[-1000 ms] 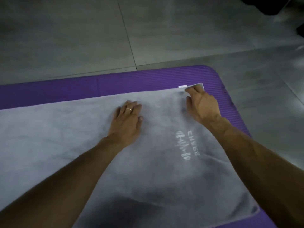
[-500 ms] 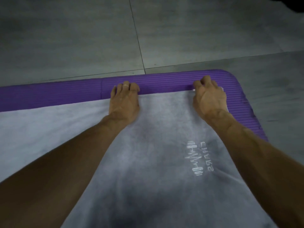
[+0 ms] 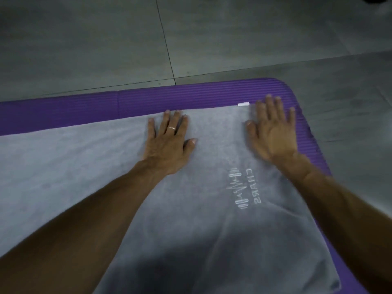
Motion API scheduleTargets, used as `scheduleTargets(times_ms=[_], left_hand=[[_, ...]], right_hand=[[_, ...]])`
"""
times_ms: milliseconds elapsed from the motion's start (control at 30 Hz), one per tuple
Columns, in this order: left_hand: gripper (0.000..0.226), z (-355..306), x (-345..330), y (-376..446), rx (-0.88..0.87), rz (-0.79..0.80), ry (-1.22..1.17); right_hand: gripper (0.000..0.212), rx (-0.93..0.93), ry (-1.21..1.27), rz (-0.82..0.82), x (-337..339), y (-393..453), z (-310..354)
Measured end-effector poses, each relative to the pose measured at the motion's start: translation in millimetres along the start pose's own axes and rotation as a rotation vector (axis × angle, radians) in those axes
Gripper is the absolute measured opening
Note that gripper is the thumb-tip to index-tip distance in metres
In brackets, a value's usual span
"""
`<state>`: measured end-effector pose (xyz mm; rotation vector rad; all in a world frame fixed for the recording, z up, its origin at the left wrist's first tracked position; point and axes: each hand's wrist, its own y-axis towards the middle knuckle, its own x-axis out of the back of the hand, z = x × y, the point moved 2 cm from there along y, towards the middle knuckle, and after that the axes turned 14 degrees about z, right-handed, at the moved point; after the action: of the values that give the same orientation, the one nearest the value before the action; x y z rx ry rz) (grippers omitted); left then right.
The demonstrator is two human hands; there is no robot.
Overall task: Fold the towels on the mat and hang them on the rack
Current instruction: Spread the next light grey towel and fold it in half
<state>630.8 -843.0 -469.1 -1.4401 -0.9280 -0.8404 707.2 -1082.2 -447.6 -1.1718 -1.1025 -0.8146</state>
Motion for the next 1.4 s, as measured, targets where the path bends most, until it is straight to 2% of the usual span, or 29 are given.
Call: scheduleTargets(times_ms=[100,133,200,267,333,400,433,500,567,600,633,733,800,833,900,1033,1100,1133,1300,1400], left_hand=[[0.056,-28,-12,-42,-0.119,-0.177,-0.102],[0.055,-38,-25,-63,-0.171,-0.208,-0.126],[0.057,-51,-52,-102,-0.23,-0.161,-0.131],[0.068,-52,-65,-117,-0.215,-0.061,-0.068],[0.076,-51,-63,-115,-0.145,-0.007,0.006],[0.076,-58,-61,-115,-0.12,0.002,0.041],[0.074,-62,-62,-121,-0.126,-0.012,0.026],[0.069,-70,-72,-145,-0.162,-0.07,-0.022],[0.065,-75,-91,-173,-0.226,-0.098,-0.019],[0.065,-76,-98,-184,-0.247,-0.093,0.002],[0.066,-75,-103,-192,-0.255,-0.08,0.018],[0.066,-70,-105,-201,-0.256,-0.062,0.032],[0.065,-59,-106,-208,-0.242,-0.041,0.009],[0.065,-50,-107,-212,-0.22,-0.045,-0.007],[0.066,-22,-111,-222,-0.139,-0.054,-0.024],[0.075,45,-112,-243,0.097,0.004,-0.058],[0.077,58,-114,-248,0.138,0.054,-0.047],[0.077,59,-113,-249,0.137,0.064,-0.042],[0.075,61,-118,-248,0.123,0.036,-0.061],[0.074,57,-116,-247,0.096,-0.046,-0.068]], right_hand=[[0.061,0.232,0.227,-0.06,-30,-82,59],[0.059,0.274,0.229,-0.035,-46,-111,71],[0.061,0.303,0.118,0.058,-69,-156,68],[0.065,0.213,0.047,0.084,-80,-173,27],[0.067,0.0,0.031,0.087,-76,-177,-20],[0.071,-0.161,0.074,0.066,-66,-179,-38],[0.07,-0.173,0.104,0.041,-62,-183,-28],[0.067,-0.058,0.159,0.014,-68,-206,10],[0.064,0.136,0.111,0.097,-89,-244,35],[0.064,0.167,0.066,0.152,-95,-260,30],[0.065,0.129,0.058,0.19,-97,-270,11],[0.07,-0.171,0.021,0.234,-90,-282,-55],[0.074,-0.282,0.001,0.251,-77,-280,-68],[0.074,-0.274,0.013,0.224,-71,-276,-57],[0.07,-0.16,0.061,0.168,-67,-261,-8],[0.062,0.278,0.108,0.115,-76,-229,124],[0.062,0.426,0.029,0.168,-83,-222,152],[0.063,0.427,-0.02,0.19,-85,-218,149],[0.069,0.054,0.012,0.19,-73,-183,59],[0.073,-0.052,0.007,0.191,-59,-167,11]])
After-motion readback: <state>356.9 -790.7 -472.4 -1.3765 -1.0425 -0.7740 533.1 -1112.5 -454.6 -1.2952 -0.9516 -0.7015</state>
